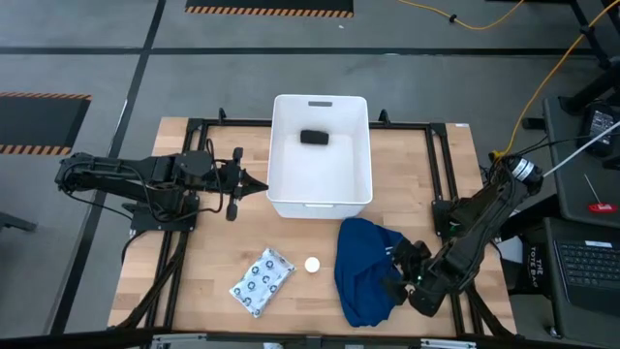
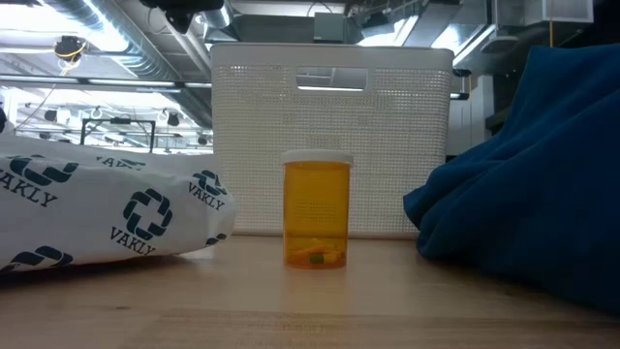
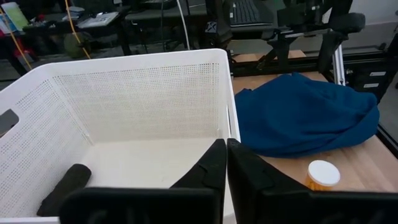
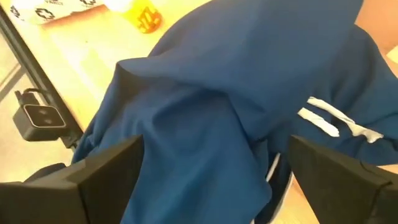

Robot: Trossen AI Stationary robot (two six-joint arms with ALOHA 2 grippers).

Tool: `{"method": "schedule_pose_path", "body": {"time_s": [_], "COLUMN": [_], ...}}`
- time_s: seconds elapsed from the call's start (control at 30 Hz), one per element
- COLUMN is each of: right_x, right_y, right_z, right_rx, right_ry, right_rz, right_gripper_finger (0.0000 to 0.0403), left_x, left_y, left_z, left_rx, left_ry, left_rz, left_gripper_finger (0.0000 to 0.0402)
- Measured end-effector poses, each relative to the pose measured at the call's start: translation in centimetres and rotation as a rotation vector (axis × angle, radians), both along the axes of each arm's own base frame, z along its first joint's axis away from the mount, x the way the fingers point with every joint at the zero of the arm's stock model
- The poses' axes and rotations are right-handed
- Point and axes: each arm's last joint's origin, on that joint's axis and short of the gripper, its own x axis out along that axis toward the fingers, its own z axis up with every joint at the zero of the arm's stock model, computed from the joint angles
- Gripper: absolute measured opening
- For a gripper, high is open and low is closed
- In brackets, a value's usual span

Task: Pick & place medical supplies in basket/bin
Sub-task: Put the blue patient gown into the white bin

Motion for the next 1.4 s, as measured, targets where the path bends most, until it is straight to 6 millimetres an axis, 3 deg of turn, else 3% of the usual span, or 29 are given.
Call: {"method": "schedule_pose_path", "body": {"time_s": [0.23,1.4], "right_x": [0.04,0.80], "right_y": [0.27,0.57], "right_z": [-0.73,-0.51], "right_rx": [0.047,0.095], "right_ry": [0.106,0.059], "right_rz": [0.020,0.040], "right_gripper_finger": [0.0392,0.0392], "left_x": [0.00,0.00], "left_y": [0.00,0.00], "left_z": [0.00,0.00], "left_rx": [0.000,0.000], "left_ry": [0.000,0.000], "left_rz": [0.000,0.000], "left_gripper_finger": [0.0010,0.0009]}}
